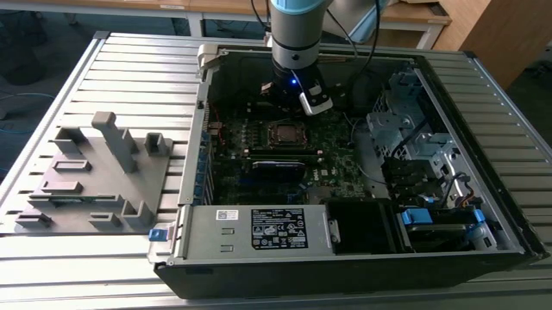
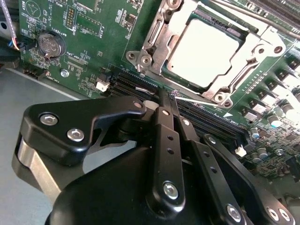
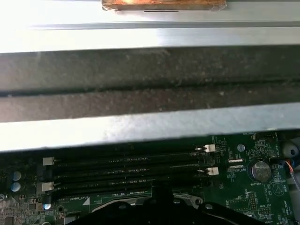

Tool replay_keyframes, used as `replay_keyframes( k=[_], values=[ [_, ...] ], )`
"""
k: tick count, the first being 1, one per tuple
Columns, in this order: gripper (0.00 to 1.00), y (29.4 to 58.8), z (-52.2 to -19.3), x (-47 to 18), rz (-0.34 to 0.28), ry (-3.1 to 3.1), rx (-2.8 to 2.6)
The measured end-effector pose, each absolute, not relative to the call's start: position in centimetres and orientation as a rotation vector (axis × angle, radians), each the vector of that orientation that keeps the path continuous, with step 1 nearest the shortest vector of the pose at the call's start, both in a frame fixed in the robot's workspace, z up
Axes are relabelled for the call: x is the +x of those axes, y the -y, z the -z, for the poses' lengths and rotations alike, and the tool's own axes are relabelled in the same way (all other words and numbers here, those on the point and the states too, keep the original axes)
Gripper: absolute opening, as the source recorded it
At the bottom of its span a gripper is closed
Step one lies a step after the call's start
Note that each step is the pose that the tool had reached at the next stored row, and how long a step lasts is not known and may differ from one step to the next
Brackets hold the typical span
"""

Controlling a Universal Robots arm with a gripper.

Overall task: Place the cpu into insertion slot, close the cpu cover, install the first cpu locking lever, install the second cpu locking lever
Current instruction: 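Install the first cpu locking lever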

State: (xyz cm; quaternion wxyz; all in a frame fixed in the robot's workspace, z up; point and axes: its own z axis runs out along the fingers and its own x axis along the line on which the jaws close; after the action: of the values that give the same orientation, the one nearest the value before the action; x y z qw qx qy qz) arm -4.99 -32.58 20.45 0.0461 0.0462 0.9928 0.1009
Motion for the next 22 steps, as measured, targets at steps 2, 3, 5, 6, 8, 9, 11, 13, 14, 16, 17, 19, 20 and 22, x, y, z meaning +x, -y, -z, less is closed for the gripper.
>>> replay_keyframes(
  k=[2,3,5,6,8,9,11,13,14,16,17,19,20,22],
  values=[
    [0.1,32.49,-20.45,-5.05,-0.309,-3.03,0.141],
    [0.1,32.43,-20.45,-5.09,-0.309,-3.03,0.141],
    [0.1,32.34,-20.45,-5.15,-0.309,-3.031,0.141],
    [0.1,32.32,-20.45,-5.19,-0.31,-3.03,0.141],
    [0.1,32.31,-20.41,-5.23,-0.313,-3.028,0.141],
    [0.1,32.31,-20.39,-5.24,-0.315,-3.027,0.141],
    [0.1,32.31,-20.32,-5.24,-0.319,-3.022,0.14],
    [0.1,32.31,-20.29,-5.24,-0.32,-3.019,0.14],
    [0.1,32.31,-20.29,-5.24,-0.32,-3.019,0.139],
    [0.1,32.31,-20.29,-5.25,-0.32,-3.019,0.139],
    [0.1,32.31,-20.28,-5.25,-0.32,-3.019,0.139],
    [0.1,32.32,-20.26,-5.25,-0.32,-3.018,0.139],
    [0.1,32.32,-20.2,-5.26,-0.32,-3.014,0.139],
    [0.1,32.31,-20.13,-5.25,-0.319,-3.004,0.136]
  ],
)
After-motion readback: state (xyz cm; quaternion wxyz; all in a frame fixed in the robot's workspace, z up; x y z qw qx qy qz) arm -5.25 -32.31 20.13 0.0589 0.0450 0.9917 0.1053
